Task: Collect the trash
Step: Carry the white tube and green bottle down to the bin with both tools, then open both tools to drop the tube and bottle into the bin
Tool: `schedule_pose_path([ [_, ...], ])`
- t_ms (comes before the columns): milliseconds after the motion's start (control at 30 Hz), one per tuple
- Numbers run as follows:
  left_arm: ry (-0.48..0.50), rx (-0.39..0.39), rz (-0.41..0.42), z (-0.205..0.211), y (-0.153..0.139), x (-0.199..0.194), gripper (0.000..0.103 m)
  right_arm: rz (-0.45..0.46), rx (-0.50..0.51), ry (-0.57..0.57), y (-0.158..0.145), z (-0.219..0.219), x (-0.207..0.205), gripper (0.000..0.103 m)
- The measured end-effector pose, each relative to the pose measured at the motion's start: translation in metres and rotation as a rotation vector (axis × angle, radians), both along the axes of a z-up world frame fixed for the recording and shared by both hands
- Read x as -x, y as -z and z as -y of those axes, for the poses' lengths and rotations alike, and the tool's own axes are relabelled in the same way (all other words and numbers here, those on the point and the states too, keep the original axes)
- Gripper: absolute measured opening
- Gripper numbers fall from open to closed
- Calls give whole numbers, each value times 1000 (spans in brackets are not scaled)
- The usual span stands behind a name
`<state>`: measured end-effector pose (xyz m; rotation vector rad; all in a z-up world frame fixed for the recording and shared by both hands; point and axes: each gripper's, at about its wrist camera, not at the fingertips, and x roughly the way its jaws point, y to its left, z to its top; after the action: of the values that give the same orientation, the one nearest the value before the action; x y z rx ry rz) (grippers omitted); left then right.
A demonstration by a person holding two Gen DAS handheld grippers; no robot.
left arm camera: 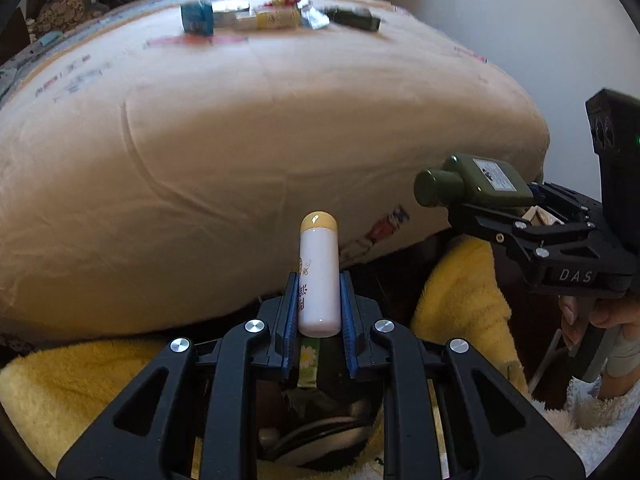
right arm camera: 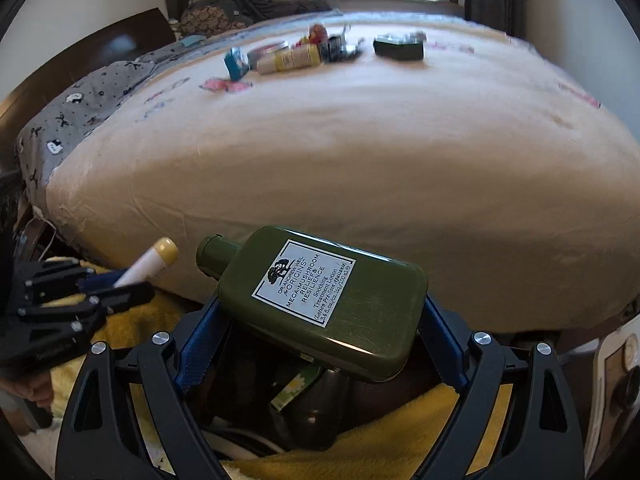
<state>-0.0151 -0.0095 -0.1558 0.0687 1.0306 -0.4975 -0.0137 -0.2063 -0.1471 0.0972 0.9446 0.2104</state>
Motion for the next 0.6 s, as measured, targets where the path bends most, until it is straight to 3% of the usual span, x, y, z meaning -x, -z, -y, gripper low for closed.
schedule_pose_path([
  [333, 17, -43, -175, 10, 66, -4, 18, -143, 32, 14, 50, -14, -1, 89],
  [600, 16, -77, -324, 14, 111, -11, 18, -322, 13, 12, 101, -19, -9, 90],
])
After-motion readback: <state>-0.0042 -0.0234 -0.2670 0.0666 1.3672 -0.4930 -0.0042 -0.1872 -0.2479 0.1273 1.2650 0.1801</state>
